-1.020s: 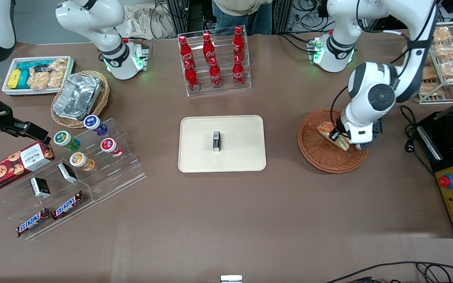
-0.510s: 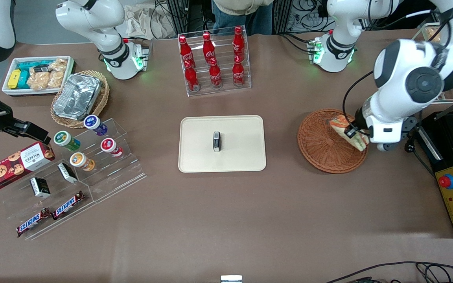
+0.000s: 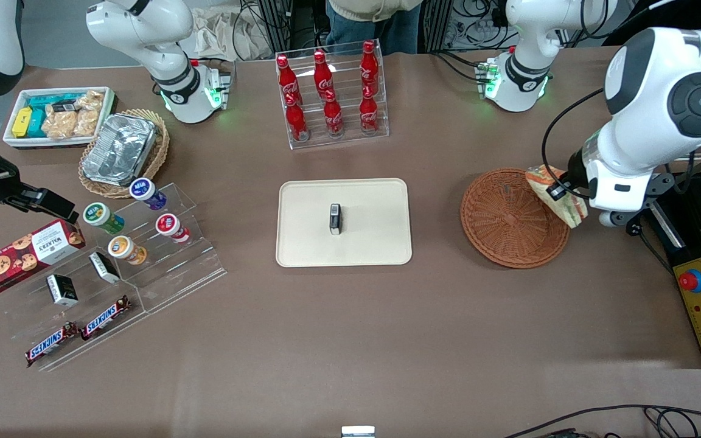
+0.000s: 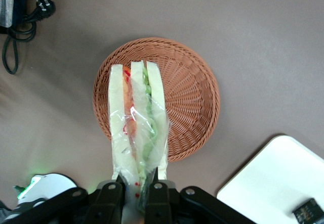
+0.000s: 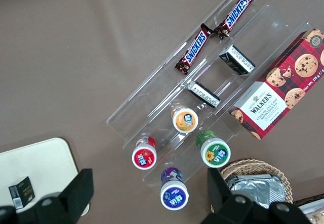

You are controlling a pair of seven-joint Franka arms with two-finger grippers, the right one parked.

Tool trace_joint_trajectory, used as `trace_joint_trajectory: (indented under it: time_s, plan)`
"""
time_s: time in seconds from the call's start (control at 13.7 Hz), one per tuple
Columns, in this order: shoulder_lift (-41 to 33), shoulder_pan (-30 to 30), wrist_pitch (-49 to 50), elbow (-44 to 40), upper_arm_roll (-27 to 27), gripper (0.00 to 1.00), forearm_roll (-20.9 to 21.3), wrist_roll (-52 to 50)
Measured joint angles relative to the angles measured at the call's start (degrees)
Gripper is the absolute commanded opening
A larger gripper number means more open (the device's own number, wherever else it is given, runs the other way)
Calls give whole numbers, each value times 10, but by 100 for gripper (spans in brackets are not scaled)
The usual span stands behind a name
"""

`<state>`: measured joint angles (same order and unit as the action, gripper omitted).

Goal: Place sandwich from basket to tray
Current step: 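Lift the sandwich out of the basket with the left gripper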

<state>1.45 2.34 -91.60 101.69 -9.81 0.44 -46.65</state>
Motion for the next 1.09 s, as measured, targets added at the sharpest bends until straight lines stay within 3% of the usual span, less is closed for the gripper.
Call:
trace_joint_trajectory:
  time_s: [0.58, 1.09]
  plan:
    - [-1, 4, 27, -27, -9, 0, 0, 20]
    - [-3, 6, 38, -31, -111, 0, 12, 70]
